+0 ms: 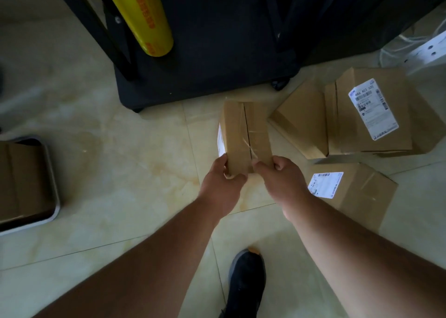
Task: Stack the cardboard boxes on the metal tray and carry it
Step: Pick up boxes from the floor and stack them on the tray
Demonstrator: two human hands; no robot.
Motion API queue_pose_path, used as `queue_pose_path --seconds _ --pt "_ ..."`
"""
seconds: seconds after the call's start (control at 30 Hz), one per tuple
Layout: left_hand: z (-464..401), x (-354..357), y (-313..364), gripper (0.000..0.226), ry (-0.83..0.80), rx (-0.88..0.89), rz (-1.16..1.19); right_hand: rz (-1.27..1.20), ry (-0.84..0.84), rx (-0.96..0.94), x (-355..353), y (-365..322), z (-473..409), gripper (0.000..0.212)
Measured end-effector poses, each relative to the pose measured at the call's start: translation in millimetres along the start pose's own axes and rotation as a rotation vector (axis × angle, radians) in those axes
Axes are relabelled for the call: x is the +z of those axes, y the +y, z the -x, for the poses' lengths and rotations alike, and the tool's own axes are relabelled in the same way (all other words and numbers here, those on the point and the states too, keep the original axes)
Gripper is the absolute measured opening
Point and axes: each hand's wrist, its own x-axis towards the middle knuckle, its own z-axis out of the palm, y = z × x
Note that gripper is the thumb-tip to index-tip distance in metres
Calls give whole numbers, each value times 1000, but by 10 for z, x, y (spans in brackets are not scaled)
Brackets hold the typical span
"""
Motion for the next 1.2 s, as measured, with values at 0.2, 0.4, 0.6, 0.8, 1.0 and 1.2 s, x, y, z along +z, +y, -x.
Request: queue_pose_path --seconds 0.2,0.4,0.6,0.8,1.0,1.2 --pt "495 -379 20 67 44 99 -30 -100 -91 12 197 -380 370 77" --pt "790 -765 90 88 72 212 -179 -166 -149 9 469 -670 710 87" --pt "883 -1149 -35 71 72 224 -173 -219 -188 30 717 -771 980 73" --pt "816 -1806 -145 71 474 -46 167 -322 -329 55 933 -919 1318 109" --pt "1150 -2329 -325 38 343 -28 281 -225 -433 -80 1045 -1183 1745 73" --pt "1594 -2801 -361 32 390 75 367 -146 -491 -252 1319 -1571 2261 31"
